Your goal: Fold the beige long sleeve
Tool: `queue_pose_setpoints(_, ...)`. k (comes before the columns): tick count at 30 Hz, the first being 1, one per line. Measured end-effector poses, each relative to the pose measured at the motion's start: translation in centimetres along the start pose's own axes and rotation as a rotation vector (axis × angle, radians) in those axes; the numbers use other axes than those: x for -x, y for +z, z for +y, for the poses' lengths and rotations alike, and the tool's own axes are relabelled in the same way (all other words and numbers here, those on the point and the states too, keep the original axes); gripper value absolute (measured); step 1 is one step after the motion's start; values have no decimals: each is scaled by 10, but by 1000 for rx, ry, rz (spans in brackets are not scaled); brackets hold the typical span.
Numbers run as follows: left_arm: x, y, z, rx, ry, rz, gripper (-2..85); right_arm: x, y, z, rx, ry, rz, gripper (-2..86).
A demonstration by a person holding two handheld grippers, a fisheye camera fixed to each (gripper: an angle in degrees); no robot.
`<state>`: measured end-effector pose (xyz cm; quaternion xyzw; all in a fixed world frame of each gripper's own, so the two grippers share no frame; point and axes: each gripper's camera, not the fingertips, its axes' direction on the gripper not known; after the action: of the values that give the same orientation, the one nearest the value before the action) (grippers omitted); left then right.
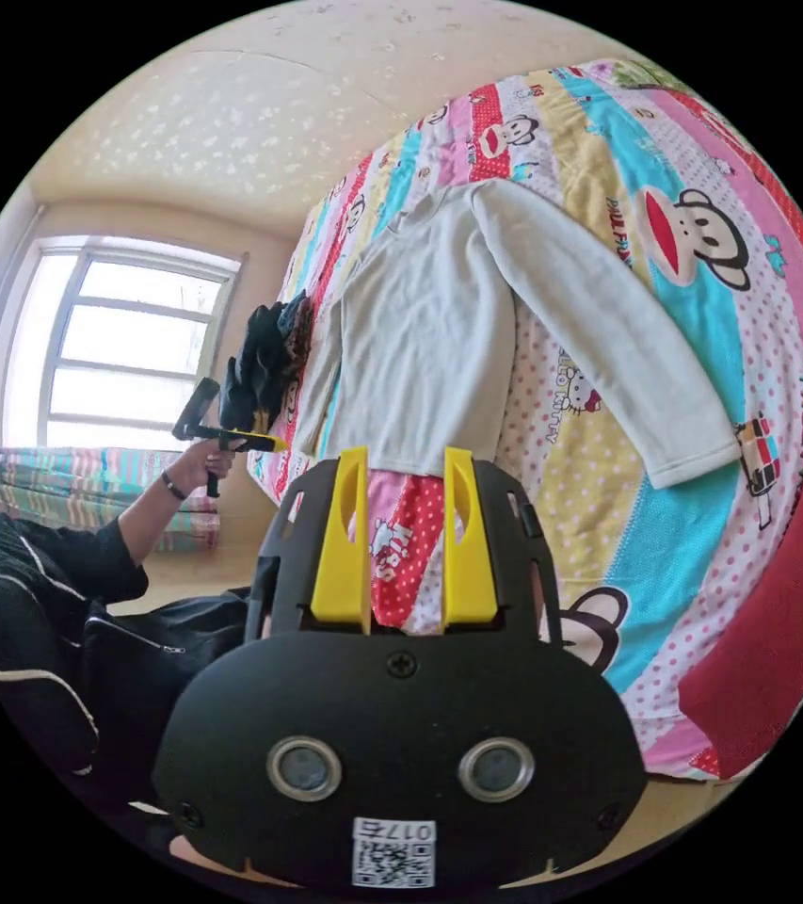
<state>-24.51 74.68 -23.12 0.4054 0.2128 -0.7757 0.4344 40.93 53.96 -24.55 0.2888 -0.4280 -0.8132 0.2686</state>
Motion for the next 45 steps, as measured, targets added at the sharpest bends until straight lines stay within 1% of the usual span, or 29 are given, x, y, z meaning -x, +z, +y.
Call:
queue_pose_setpoints(1, 19, -5, 2, -55, -35, 36, 2, -16, 8, -9, 26, 12, -64, 116)
queue_pose_setpoints(2, 28, -9, 4, -88, -50, 40, 5, -31, 15, -16, 40, 31, -82, 119)
queue_pose_setpoints(4, 60, -28, 14, -210, -82, 43, 24, -52, 23, -24, 44, 93, -71, 120)
queue_pose_setpoints(5, 67, -32, 16, -232, -80, 61, 34, -66, 27, -27, 44, 144, -75, 121)
queue_pose_setpoints(7, 92, -51, 27, -342, -92, 122, 71, -83, 29, -30, 19, 216, -95, 121)
queue_pose_setpoints(10, 127, -59, 36, -440, -128, 91, 98, -104, 27, -31, -30, 315, -84, 121)
queue_pose_setpoints(12, 153, -48, 34, -406, -179, 70, 99, -114, 26, -29, -47, 360, -78, 117)
queue_pose_setpoints(14, 172, -29, 30, -333, -191, 74, 98, -126, 29, -24, -26, 418, -100, 106)
queue_pose_setpoints(15, 182, -14, 26, -263, -184, 105, 95, -128, 28, -22, -32, 430, -111, 98)
queue_pose_setpoints(17, 193, -15, 36, -319, -234, 102, 74, -130, 15, -13, -102, 462, -138, 64)
queue_pose_setpoints(18, 204, -21, 43, -337, -280, 139, 64, -130, 10, -12, -120, 462, -140, 56)
queue_pose_setpoints(19, 215, -27, 50, -346, -329, 216, 52, -128, -2, -10, -145, 456, -151, 49)
queue_pose_setpoints(20, 220, -30, 53, -336, -324, 277, 46, -126, -15, -9, -149, 446, -163, 44)
queue_pose_setpoints(21, 227, -37, 55, -289, -292, 390, 38, -126, -23, -9, -150, 445, -164, 42)
queue_pose_setpoints(22, 227, -56, 62, -298, -223, 389, 35, -124, -41, -8, -154, 445, -167, 40)
queue_pose_setpoints(23, 225, -70, 68, -322, -194, 352, 34, -121, -62, -6, -166, 441, -185, 38)
queue_pose_setpoints(24, 216, -98, 79, -362, -103, 278, 32, -119, -72, -5, -172, 434, -204, 37)
queue_pose_setpoints(25, 205, -124, 88, -361, 6, 246, 32, -113, -92, -3, -191, 413, -247, 36)
queue_pose_setpoints(27, 192, -159, 107, -345, 98, 205, 30, -100, -123, 4, -223, 370, -286, 35)
queue_pose_setpoints(29, 185, -191, 135, -369, 133, 177, 29, -84, -150, 17, -175, 323, -243, 35)
queue_pose_setpoints(32, 192, -209, 177, -367, 99, 192, 28, -73, -153, 44, -52, 299, -126, 36)
queue_pose_setpoints(35, 208, -188, 208, -320, 47, 145, 32, -91, -136, 78, 37, 338, -56, 42)
queue_pose_setpoints(37, 227, -158, 218, -260, -5, 198, 37, -109, -125, 97, 54, 396, -35, 49)
queue_pose_setpoints(38, 234, -153, 220, -259, -27, 234, 38, -122, -123, 109, 37, 441, -78, 57)
queue_pose_setpoints(39, 247, -149, 225, -278, -77, 317, 39, -128, -123, 114, 15, 451, -124, 61)
queue_pose_setpoints(40, 259, -155, 233, -325, -136, 376, 40, -136, -127, 123, -42, 442, -246, 67)
queue_pose_setpoints(41, 264, -161, 238, -355, -162, 389, 41, -141, -134, 129, -78, 437, -327, 71)
queue_pose_setpoints(42, 272, -177, 249, -413, -195, 390, 42, -141, -139, 131, -85, 433, -335, 71)
queue_pose_setpoints(45, 292, -233, 278, -554, -262, 344, 56, -133, -162, 137, -43, 409, -249, 71)
